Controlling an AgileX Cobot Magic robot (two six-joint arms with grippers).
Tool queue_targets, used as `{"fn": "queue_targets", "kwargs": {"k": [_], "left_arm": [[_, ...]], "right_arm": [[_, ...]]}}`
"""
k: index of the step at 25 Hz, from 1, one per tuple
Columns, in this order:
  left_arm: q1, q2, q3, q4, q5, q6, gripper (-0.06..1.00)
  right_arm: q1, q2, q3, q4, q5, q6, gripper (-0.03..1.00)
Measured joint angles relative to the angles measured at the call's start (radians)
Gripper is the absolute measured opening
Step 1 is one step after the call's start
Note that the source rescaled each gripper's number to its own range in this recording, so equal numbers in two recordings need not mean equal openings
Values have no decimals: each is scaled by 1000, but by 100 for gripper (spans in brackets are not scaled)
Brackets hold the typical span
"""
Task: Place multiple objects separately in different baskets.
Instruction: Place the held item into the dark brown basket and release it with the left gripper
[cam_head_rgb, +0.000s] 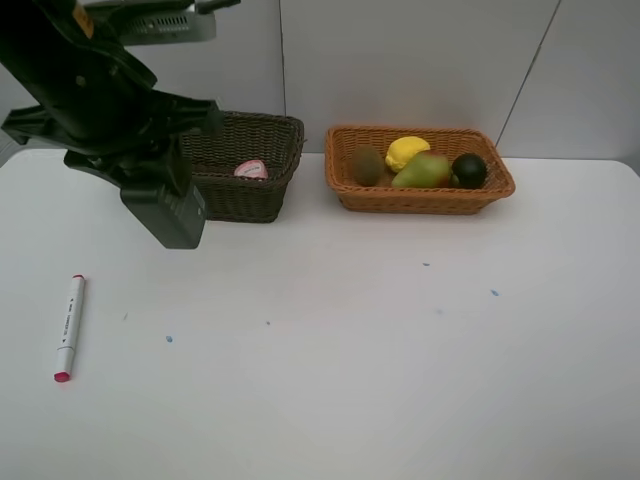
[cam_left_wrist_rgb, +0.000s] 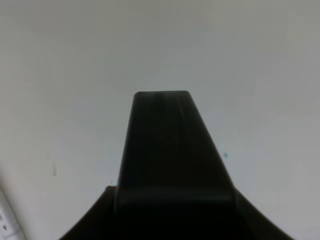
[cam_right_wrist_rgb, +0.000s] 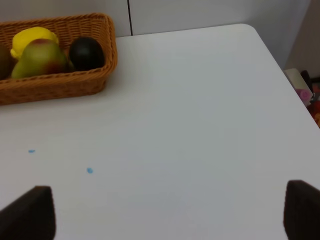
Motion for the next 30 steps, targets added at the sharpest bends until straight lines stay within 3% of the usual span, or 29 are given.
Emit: {"fn": "queue_targets", "kwargs": {"k": [7, 17, 30], "left_arm": [[65, 11, -169, 60, 12, 5, 50], [181, 216, -359, 60, 16, 53, 50], [187, 576, -691, 54, -5, 74, 50]], "right_arm": [[0, 0, 0, 0, 0, 0, 100], [0, 0, 0, 0, 0, 0, 100], [0, 0, 0, 0, 0, 0, 100]]}}
